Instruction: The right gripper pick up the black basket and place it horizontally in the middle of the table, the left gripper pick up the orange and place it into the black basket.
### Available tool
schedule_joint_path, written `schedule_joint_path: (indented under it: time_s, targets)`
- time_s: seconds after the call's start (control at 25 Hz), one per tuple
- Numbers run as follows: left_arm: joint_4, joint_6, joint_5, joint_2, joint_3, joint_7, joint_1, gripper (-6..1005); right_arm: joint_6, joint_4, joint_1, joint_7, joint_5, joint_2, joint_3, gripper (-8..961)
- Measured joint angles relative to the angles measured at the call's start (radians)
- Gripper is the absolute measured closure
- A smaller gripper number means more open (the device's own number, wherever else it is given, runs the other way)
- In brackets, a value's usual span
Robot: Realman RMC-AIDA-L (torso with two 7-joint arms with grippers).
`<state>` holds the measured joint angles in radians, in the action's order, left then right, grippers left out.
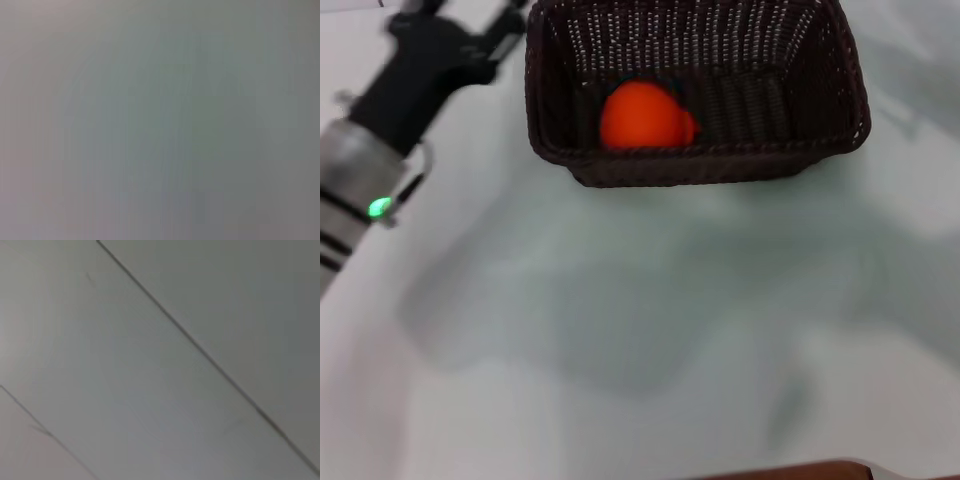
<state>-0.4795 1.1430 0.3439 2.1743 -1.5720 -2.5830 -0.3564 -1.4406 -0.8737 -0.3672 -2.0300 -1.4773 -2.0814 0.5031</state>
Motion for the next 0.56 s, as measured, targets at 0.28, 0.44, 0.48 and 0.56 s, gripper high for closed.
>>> schedule_joint_path:
  time_s: [0.28, 0.44, 0.48, 0.56]
  targets:
    - [0.094, 0.109, -0.081, -0.003, -0.203, -0.007, 0.106, 162, 0.002, 0.271, 0.008, 0.440, -0.120, 0.001, -0.144, 294]
    - [0.169, 0.192, -0.098, -0.004, -0.281, -0.010, 0.131, 111, -0.007, 0.420, 0.008, 0.716, -0.208, -0.004, -0.212, 294]
    - [0.189, 0.209, -0.099, -0.004, -0.298, -0.010, 0.133, 98, -0.011, 0.462, 0.008, 0.778, -0.241, -0.005, -0.229, 294]
    - [0.228, 0.239, -0.100, -0.004, -0.332, -0.010, 0.133, 98, -0.024, 0.529, 0.008, 0.881, -0.292, -0.005, -0.259, 294]
